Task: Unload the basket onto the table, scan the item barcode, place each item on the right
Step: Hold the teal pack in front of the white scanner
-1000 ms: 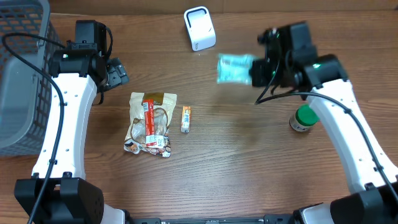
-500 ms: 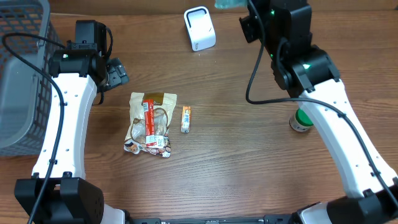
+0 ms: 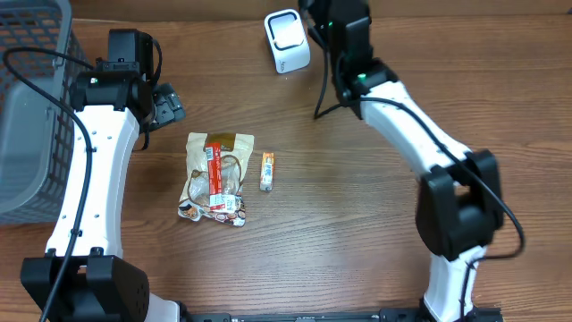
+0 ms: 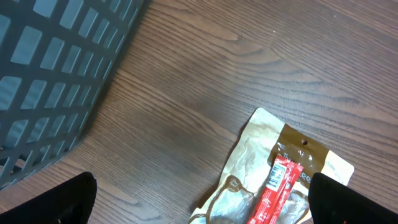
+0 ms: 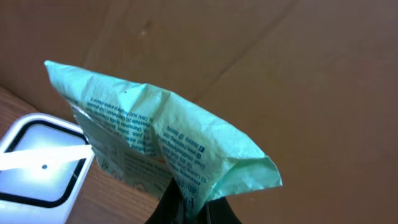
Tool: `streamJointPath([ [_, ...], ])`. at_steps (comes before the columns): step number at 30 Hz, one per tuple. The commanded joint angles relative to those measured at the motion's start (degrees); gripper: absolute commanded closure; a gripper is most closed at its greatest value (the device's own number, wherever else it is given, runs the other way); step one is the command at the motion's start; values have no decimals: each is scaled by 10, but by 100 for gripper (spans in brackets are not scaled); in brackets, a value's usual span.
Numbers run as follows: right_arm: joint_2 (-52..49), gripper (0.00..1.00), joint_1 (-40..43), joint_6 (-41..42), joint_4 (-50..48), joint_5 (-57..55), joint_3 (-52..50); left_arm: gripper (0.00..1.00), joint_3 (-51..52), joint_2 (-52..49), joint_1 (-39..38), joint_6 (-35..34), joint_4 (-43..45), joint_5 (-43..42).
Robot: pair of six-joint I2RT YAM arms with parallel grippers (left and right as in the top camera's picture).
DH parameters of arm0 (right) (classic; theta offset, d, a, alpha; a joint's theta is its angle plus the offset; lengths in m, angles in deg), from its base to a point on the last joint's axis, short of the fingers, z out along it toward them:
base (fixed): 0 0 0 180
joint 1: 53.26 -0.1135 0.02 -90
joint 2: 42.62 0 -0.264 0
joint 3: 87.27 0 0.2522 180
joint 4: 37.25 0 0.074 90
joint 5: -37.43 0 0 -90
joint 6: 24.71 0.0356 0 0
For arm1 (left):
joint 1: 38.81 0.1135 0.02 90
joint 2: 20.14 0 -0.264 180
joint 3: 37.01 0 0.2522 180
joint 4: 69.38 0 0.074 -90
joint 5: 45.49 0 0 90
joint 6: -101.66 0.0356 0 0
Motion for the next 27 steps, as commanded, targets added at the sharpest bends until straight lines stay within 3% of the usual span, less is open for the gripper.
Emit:
streamJointPath([
  [1, -35, 96, -9, -19, -53, -42, 11, 0, -6, 5, 0, -2, 1, -2],
  [5, -86, 96, -12, -19, -123, -76, 11, 0, -6, 5, 0, -2, 1, -2],
  [13, -158, 96, -27, -124, -263, -98, 11, 0, -6, 5, 0, -2, 1, -2],
  [27, -182, 96, -56, -150, -199, -99, 11, 0, -6, 5, 0, -2, 1, -2],
])
